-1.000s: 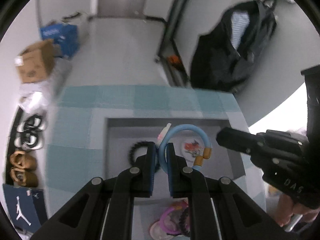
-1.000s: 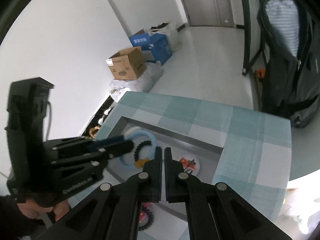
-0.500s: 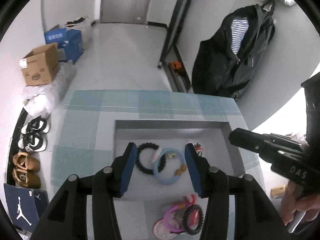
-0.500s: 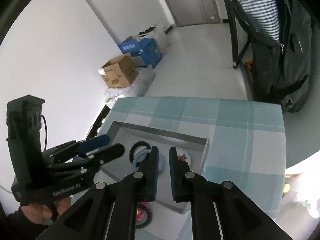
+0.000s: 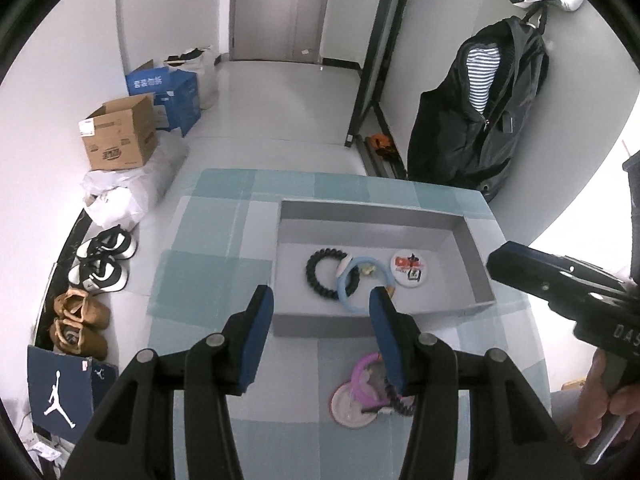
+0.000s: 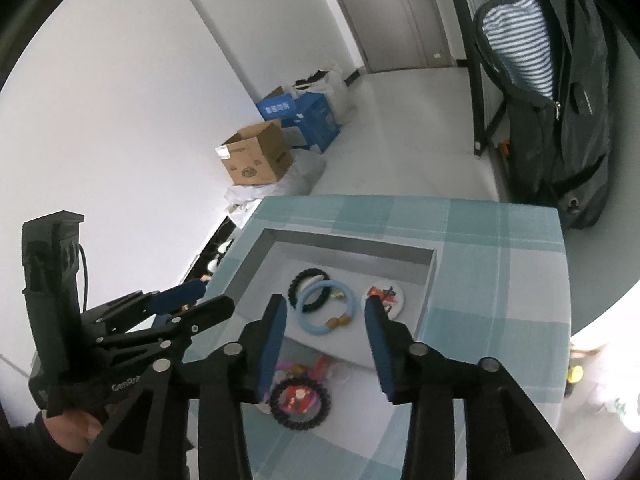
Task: Organize jewelry
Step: 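Open both grippers inside the gray box to release the blue ring and charm, then withdraw both grippers from the box back toward the remaining jewelry, then lower the right gripper onto the black beaded bracelet with red figure and close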
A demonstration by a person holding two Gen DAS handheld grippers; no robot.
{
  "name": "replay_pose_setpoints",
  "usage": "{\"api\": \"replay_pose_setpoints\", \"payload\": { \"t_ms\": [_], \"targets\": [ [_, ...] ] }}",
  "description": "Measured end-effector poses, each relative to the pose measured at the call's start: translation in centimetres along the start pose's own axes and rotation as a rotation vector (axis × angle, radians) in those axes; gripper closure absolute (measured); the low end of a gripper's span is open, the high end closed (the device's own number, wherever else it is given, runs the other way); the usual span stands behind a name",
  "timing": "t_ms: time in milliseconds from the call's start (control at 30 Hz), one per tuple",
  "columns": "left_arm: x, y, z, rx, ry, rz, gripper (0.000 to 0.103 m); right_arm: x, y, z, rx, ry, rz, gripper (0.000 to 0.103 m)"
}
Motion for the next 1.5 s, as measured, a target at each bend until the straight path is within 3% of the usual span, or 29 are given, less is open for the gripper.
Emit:
{"api": "replay_pose_setpoints", "payload": {
  "t_ms": [433,567,667,767,800,1267,1433,1500],
  "targets": [
    [-4.3,0.7,-0.7,0.03,0.033,-0.024,0.057,-4.6,0.8,-0.9,-0.005,-0.023,-0.001,0.047],
    [-5.5,0.5,-1.2,0.015,0.056,-0.041,0.044,-6.3,0.4,-1.1,-0.006,-0.036,-0.02,0.043],
    [-5.8,0.5,-1.4,-0.007,0.061,-0.045,0.044,-7.2,-0.1,-1.4,-0.006,-0.039,-0.038,0.042],
    [-6.2,0.3,-1.6,-0.045,0.077,-0.05,0.03,-7.8,-0.8,-1.8,-0.007,-0.037,-0.055,0.04],
    [-6.3,0.1,-1.6,-0.054,0.079,-0.058,0.029,-7.9,-1.1,-1.9,-0.007,-0.038,-0.06,0.04],
    [-7.0,-1.2,-2.1,-0.038,0.051,-0.102,0.029,-7.5,-4.7,-2.5,-0.007,-0.069,-0.115,0.041],
    [-6.7,-1.3,-2.7,-0.032,0.073,-0.103,0.029,-7.1,-5.4,-2.4,0.009,-0.086,-0.117,0.049],
    [-6.7,-1.5,-3.2,-0.039,0.091,-0.114,0.029,-7.1,-5.8,-2.3,0.009,-0.09,-0.127,0.058]
  ]
}}
Point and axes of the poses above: each gripper's, at about its wrist camera, not at the fingertips, and y roughly against the way its jaws point, z to its right, x to its top, the point moved 1 cm from there along -y, roughly the way its jaws point, and after that the axes turned 5 degrees about -z, right-handed, at the moved point
